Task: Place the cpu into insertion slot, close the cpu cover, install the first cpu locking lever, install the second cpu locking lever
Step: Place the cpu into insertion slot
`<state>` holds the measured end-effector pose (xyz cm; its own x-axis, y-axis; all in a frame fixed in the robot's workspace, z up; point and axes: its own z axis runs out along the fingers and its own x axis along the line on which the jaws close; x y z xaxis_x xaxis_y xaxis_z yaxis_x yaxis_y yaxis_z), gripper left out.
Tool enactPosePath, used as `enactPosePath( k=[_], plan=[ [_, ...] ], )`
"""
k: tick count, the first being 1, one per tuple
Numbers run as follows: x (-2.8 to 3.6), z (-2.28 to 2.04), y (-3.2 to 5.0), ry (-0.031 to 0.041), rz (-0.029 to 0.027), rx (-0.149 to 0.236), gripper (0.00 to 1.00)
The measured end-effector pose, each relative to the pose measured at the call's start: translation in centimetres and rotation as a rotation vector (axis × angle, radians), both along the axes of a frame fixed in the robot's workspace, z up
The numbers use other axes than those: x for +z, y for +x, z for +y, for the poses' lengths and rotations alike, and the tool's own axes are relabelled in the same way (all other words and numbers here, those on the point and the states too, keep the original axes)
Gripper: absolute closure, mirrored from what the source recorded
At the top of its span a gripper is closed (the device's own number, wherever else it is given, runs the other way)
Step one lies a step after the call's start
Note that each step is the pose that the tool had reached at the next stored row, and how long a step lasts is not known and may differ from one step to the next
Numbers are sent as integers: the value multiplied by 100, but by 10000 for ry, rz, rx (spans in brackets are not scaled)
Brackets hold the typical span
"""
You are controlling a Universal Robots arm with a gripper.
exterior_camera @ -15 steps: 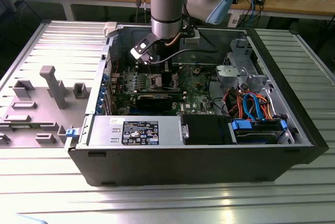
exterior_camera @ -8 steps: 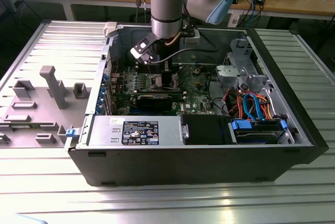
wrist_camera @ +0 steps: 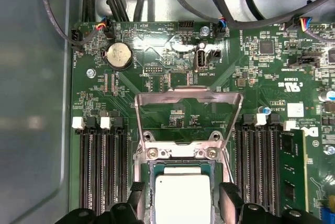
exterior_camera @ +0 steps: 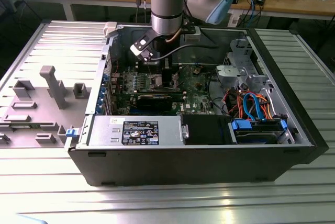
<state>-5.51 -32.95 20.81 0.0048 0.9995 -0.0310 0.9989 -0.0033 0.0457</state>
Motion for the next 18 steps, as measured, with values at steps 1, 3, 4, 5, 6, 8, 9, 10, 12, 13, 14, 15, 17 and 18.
enactPosePath(
  k=[1,3,4,5,6,8,9,10,12,13,14,15,17,18],
  plan=[
    [25,0,0,-2,7,1,33],
    [70,0,1,-6,15,2,41],
    [86,0,1,-8,20,1,41],
    [102,0,1,-9,24,2,48],
    [108,0,2,-12,28,2,54],
    [108,0,2,-15,31,2,60],
    [108,0,2,-16,32,2,66],
    [109,0,2,-17,33,2,72],
    [109,0,2,-17,33,2,84],
    [108,0,2,-17,32,2,89],
    [108,0,2,-18,32,2,89],
    [109,0,2,-18,32,2,89],
    [109,0,2,-18,32,2,89],
    [109,0,2,-19,33,2,89]
  ],
)
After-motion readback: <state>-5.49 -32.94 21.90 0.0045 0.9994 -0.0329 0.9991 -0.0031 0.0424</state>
